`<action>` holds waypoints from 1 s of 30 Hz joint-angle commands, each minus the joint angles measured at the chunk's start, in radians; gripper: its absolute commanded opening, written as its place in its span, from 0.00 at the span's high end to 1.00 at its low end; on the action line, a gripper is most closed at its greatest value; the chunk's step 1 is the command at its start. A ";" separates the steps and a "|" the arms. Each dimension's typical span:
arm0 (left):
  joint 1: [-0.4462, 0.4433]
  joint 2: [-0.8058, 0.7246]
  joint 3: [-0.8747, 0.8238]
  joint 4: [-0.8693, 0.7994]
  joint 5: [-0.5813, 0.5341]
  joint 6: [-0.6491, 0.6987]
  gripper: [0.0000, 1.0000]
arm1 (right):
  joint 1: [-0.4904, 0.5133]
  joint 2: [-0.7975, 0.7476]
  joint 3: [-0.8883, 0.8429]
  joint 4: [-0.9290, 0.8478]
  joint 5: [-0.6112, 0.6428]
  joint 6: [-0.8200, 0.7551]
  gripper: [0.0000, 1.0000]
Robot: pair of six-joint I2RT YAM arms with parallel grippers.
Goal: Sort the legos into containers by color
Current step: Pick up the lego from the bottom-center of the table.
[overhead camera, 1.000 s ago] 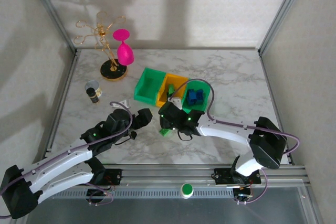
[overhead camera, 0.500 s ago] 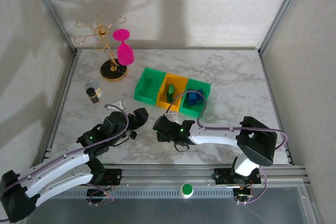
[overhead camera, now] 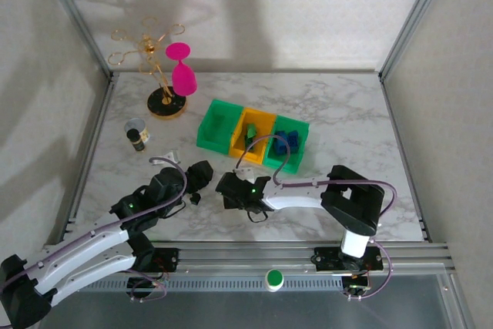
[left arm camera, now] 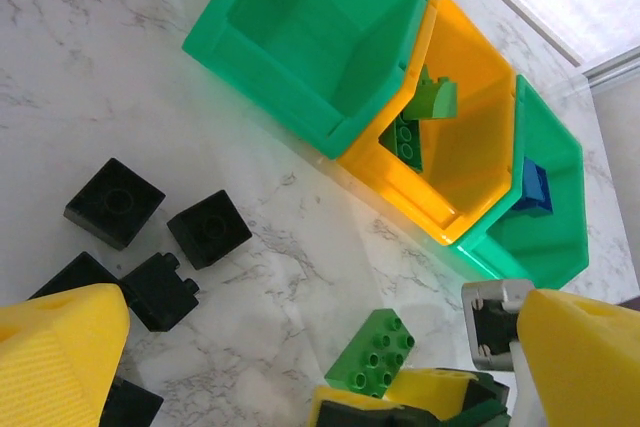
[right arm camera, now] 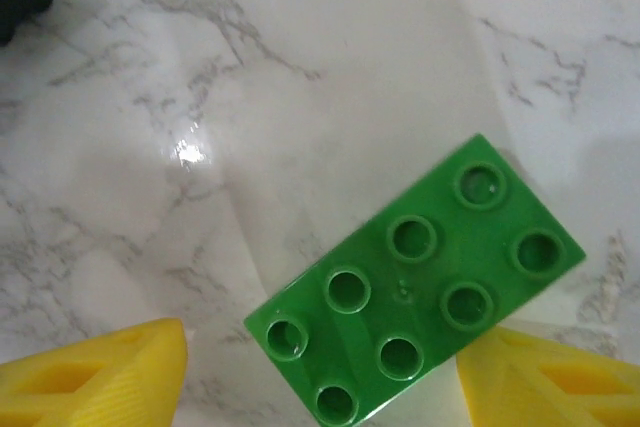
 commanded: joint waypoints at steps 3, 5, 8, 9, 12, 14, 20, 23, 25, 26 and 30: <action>-0.004 -0.011 -0.013 -0.034 -0.053 -0.018 0.01 | -0.034 0.046 0.060 -0.014 0.050 -0.019 0.28; -0.004 -0.014 -0.013 -0.038 -0.062 -0.022 0.00 | -0.048 0.064 0.079 -0.020 0.057 -0.033 0.30; -0.004 -0.027 -0.015 -0.041 -0.069 -0.024 0.00 | -0.056 0.089 0.111 -0.043 0.072 -0.057 0.38; -0.003 -0.031 -0.015 -0.042 -0.072 -0.024 0.00 | -0.057 0.094 0.119 -0.053 0.074 -0.062 0.41; -0.003 -0.036 -0.014 -0.047 -0.075 -0.021 0.00 | -0.057 0.095 0.116 -0.064 0.076 -0.068 0.49; -0.003 -0.036 -0.013 -0.048 -0.077 -0.021 0.01 | -0.056 0.094 0.107 -0.073 0.078 -0.069 0.53; -0.003 -0.022 -0.014 -0.035 -0.072 -0.021 0.00 | -0.056 0.077 0.101 -0.088 0.090 -0.078 0.66; -0.003 -0.019 -0.006 -0.034 -0.072 -0.017 0.00 | -0.056 0.052 0.117 -0.099 0.103 -0.094 0.69; -0.001 -0.020 0.002 -0.031 -0.074 -0.009 0.00 | -0.062 0.024 0.133 -0.103 0.105 -0.114 0.69; 0.000 -0.020 0.006 -0.030 -0.075 -0.005 0.01 | -0.068 0.007 0.140 -0.105 0.105 -0.121 0.69; 0.015 -0.008 0.027 -0.019 -0.072 0.021 0.00 | -0.114 -0.043 0.171 -0.110 0.115 -0.170 0.69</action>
